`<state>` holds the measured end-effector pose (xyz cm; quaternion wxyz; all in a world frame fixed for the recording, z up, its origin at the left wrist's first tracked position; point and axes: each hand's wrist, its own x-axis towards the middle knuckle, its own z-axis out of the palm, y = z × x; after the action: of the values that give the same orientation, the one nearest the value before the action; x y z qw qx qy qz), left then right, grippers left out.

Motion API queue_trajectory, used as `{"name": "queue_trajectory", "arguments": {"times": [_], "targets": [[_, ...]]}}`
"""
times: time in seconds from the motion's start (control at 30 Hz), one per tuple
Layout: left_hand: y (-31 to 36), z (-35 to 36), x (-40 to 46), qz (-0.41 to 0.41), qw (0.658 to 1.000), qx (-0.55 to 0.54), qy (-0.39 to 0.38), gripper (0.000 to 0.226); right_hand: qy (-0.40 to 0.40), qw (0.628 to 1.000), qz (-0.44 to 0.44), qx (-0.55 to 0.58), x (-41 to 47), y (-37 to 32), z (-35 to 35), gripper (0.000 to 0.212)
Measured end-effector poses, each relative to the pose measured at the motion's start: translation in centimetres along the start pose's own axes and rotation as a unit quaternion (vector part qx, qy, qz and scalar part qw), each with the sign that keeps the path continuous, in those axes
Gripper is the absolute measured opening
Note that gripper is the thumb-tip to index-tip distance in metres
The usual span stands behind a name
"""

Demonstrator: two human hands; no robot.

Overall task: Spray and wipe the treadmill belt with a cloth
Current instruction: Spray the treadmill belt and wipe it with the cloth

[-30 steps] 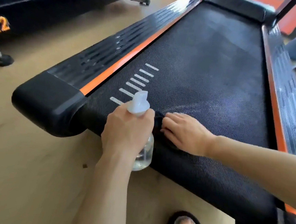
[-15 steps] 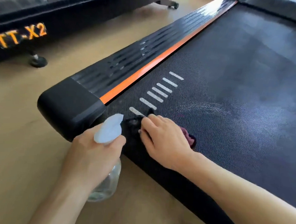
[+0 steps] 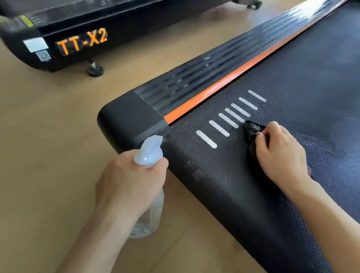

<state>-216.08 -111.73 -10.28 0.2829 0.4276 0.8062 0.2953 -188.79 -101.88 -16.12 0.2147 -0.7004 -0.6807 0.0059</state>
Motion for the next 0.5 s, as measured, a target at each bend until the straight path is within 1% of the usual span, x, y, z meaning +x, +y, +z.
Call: {"name": "queue_trajectory", "arguments": {"times": [0.07,0.13,0.3,0.4,0.43,0.5], "targets": [[0.1,-0.3,0.0,0.001,1.000,-0.019,-0.010,0.035,0.000,1.000,0.007,0.007,0.3,-0.1,0.1,0.019],[0.3,-0.4,-0.1,0.010,0.999,-0.037,-0.037,0.033,0.000,1.000,0.016,0.013,0.7,-0.2,0.2,0.018],[1.1,-0.3,-0.8,-0.006,0.996,-0.050,-0.071,0.031,-0.005,0.999,0.038,0.020,2.1,-0.3,0.5,0.020],[1.3,-0.3,-1.2,0.038,0.992,0.018,-0.115,0.033,-0.004,0.999,0.044,0.015,2.6,-0.5,0.6,0.019],[1.2,-0.5,-1.4,0.046,0.991,0.037,-0.117,0.032,-0.006,0.999,0.031,0.013,2.4,-1.0,0.6,0.019],[1.2,-1.2,-1.7,0.026,0.992,0.051,-0.112,0.026,-0.017,0.999,-0.048,0.008,1.3,-3.0,0.8,0.018]]}}
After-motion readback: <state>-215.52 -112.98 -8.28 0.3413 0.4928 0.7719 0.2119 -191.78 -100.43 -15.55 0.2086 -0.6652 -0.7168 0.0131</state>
